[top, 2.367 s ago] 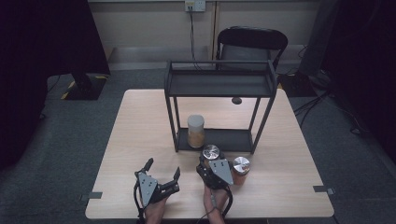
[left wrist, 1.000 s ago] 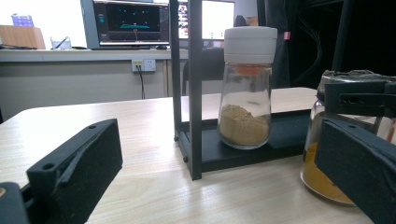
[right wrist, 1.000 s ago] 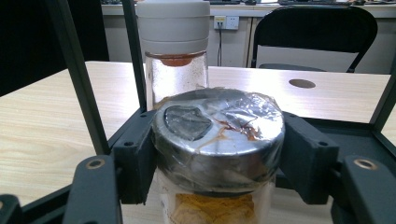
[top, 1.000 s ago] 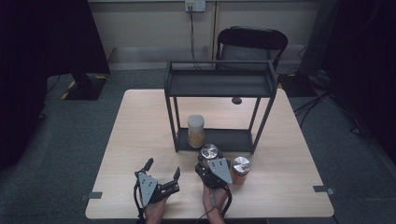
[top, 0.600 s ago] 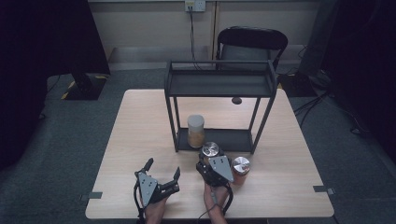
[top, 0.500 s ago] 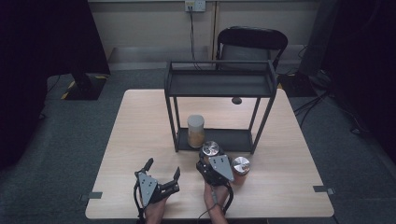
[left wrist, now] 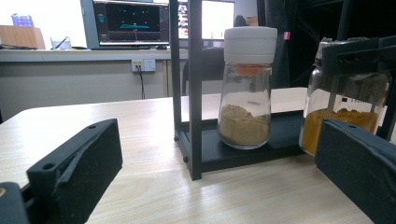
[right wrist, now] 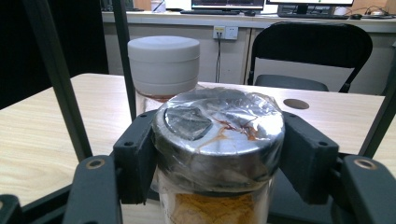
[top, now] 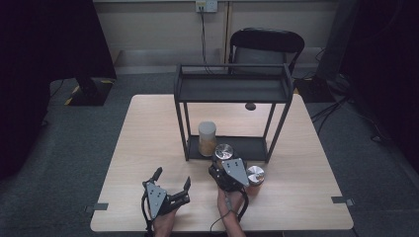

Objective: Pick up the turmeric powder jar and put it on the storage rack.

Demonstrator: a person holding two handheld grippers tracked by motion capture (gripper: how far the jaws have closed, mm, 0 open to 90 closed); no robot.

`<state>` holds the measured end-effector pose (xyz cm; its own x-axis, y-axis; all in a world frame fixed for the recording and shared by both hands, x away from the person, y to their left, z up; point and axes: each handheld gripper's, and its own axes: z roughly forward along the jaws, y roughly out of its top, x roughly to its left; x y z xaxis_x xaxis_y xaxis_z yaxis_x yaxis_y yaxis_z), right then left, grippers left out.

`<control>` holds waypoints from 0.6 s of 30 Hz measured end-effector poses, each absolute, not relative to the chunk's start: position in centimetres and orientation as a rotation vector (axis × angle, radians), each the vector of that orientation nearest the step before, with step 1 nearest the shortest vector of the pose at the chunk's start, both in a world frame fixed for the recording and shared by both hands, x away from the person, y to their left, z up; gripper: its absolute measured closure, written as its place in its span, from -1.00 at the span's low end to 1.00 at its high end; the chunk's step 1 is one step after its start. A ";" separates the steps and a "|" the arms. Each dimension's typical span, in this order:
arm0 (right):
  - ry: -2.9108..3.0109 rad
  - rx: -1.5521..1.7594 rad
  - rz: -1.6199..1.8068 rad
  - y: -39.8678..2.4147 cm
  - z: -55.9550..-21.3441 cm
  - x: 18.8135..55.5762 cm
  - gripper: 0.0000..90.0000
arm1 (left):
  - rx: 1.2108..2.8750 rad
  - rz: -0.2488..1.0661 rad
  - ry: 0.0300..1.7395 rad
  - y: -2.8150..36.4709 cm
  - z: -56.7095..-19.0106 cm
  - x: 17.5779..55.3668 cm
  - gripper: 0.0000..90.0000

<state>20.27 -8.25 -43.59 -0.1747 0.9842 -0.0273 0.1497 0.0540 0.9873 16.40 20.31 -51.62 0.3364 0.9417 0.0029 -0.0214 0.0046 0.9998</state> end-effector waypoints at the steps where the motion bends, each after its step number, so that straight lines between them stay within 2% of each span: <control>1: 1.471 1.205 1.229 -8.3 -43.5 20.3 -0.23 | 1.336 0.963 0.938 20.3 -51.6 16.4 -0.99; 18: 1.447 1.195 1.233 -8.6 -42.2 21.5 -0.23 | 1.335 0.963 0.938 20.3 -51.6 16.4 -0.99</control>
